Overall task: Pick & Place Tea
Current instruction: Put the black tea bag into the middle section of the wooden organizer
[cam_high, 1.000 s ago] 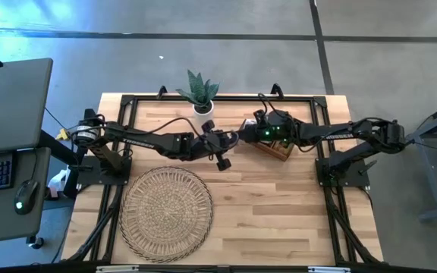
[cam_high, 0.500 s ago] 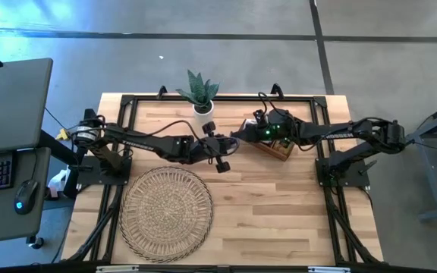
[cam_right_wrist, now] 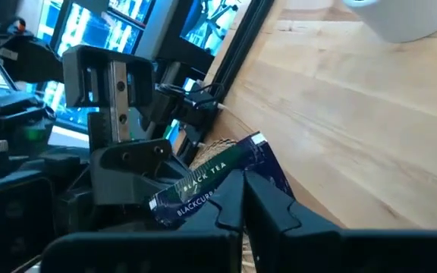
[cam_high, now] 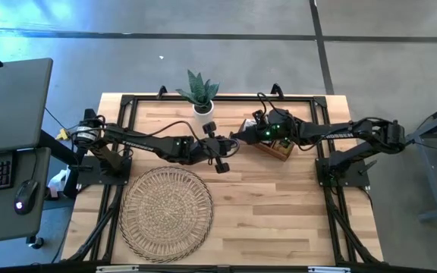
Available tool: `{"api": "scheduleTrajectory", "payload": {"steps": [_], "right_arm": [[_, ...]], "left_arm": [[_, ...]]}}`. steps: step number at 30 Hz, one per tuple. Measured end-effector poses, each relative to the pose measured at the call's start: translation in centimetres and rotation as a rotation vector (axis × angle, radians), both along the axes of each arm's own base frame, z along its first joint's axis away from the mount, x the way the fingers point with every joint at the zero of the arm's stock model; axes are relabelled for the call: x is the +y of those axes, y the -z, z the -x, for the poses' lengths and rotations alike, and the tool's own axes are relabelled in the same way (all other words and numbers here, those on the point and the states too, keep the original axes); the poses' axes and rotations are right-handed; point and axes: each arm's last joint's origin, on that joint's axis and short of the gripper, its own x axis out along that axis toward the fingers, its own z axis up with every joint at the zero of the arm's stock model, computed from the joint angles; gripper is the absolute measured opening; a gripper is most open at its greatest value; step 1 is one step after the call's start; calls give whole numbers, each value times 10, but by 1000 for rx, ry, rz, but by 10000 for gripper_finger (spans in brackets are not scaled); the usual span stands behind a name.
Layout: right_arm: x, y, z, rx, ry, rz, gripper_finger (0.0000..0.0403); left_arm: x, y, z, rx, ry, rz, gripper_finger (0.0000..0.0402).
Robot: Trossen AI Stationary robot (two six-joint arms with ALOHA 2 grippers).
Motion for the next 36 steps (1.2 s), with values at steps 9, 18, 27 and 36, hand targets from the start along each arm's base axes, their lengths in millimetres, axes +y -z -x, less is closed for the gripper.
{"api": "scheduleTrajectory", "payload": {"steps": [9,18,27,36], "right_arm": [[-1,1,0,8,22,21,23],[1,2,0,16,7,-16,107],[0,5,1,38,103,-226,170],[5,-5,-3,-79,126,-262,171]], "left_arm": [[-2,8,9,214,-52,-230,0],[-11,11,14,280,-78,-283,0],[-13,7,13,255,-129,-340,0],[-14,3,9,223,-106,-361,0]]}}
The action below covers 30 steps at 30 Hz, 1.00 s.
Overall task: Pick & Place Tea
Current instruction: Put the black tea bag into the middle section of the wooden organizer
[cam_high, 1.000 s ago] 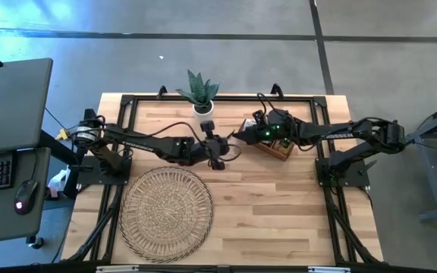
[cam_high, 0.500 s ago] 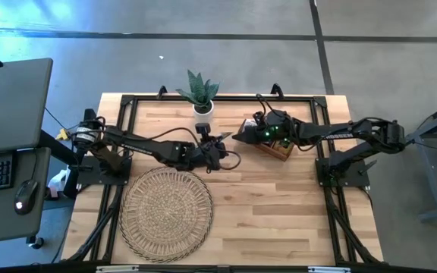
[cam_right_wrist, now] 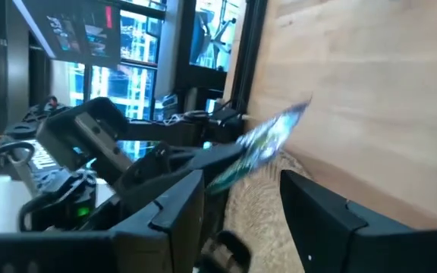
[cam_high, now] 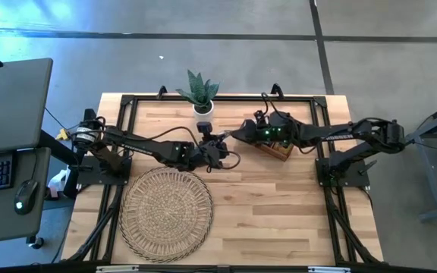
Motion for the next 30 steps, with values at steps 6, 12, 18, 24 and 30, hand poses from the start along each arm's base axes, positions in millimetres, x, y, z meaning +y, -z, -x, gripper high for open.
{"api": "scheduleTrajectory", "payload": {"steps": [6,12,18,24,30], "right_arm": [[8,-2,-2,-29,5,-69,172],[6,-2,-3,-34,68,-60,172],[6,9,-8,-6,56,-103,172],[3,10,-12,-36,79,-101,167],[3,1,-13,-123,66,-87,149]], "left_arm": [[1,0,1,30,-9,-36,0],[0,-1,0,23,-3,-36,0],[0,-1,0,23,-1,-35,0],[0,-1,0,26,0,-37,0],[0,9,-6,55,-6,-66,0]]}}
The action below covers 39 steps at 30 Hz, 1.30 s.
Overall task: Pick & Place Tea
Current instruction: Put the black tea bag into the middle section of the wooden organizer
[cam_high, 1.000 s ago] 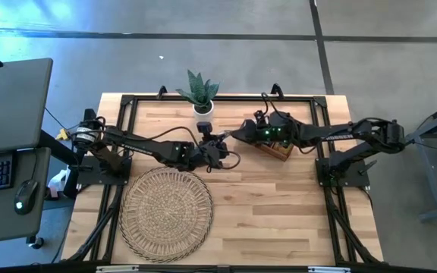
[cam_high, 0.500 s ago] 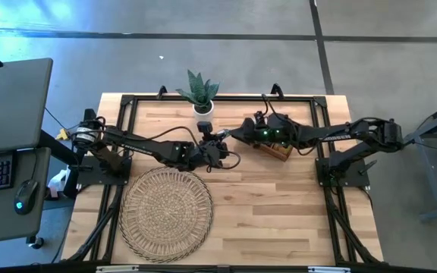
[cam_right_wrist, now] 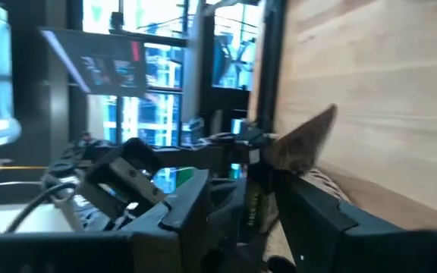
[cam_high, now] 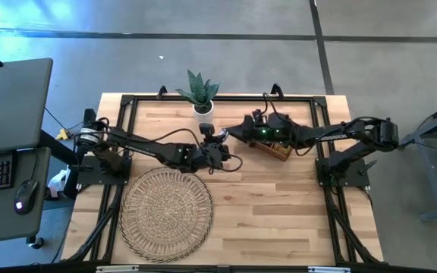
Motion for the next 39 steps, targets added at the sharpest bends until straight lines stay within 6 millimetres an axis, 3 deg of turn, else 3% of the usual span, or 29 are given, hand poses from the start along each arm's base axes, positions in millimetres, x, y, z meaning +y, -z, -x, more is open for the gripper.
{"api": "scheduleTrajectory", "payload": {"steps": [7,17,29,33,39], "right_arm": [[-1,9,1,78,-39,-28,136],[0,11,1,109,-48,2,124],[0,13,2,137,-67,74,15],[0,13,2,147,-73,110,7],[0,13,2,155,-85,166,4]], "left_arm": [[0,13,-5,43,1,-20,0],[0,8,-6,3,-20,-34,0],[-1,9,-7,23,31,-16,1],[-1,9,-7,23,34,-14,1],[-1,9,-7,21,40,-7,50]]}}
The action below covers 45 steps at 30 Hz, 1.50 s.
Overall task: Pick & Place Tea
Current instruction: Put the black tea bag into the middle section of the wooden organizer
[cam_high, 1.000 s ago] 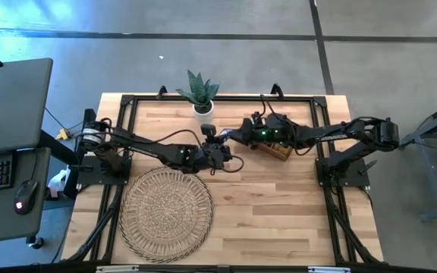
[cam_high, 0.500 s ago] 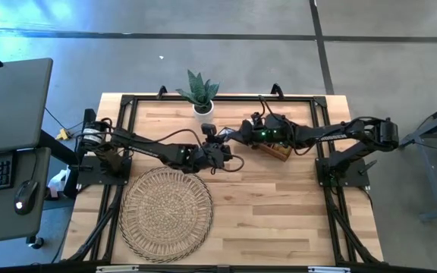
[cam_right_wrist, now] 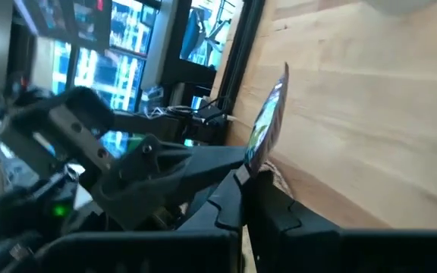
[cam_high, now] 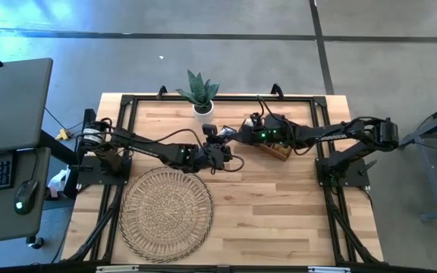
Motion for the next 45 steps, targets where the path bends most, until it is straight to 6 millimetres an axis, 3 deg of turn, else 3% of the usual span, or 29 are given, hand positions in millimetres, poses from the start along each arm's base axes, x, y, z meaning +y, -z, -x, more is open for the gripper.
{"api": "scheduleTrajectory", "payload": {"steps": [9,14,24,26,31,34,37,45], "right_arm": [[-5,-3,5,25,-147,234,4],[-16,-6,23,125,-202,339,3],[-19,-9,85,513,-285,422,4],[-18,-18,91,570,-294,440,4],[-22,-56,94,779,-325,516,3],[-24,-68,94,974,-399,505,3],[-29,-63,88,1094,-462,486,2],[-42,-26,60,1136,-652,555,3]], "left_arm": [[-9,7,5,-38,-38,111,198],[-23,15,16,18,-77,120,238],[-20,-4,39,-71,-144,394,245],[-19,-8,43,-67,-134,412,245],[-19,-10,44,-72,-139,404,245],[-19,-11,44,-86,-143,402,245],[-19,-10,44,-84,-144,403,245],[-19,-10,44,-80,-146,404,245]]}}
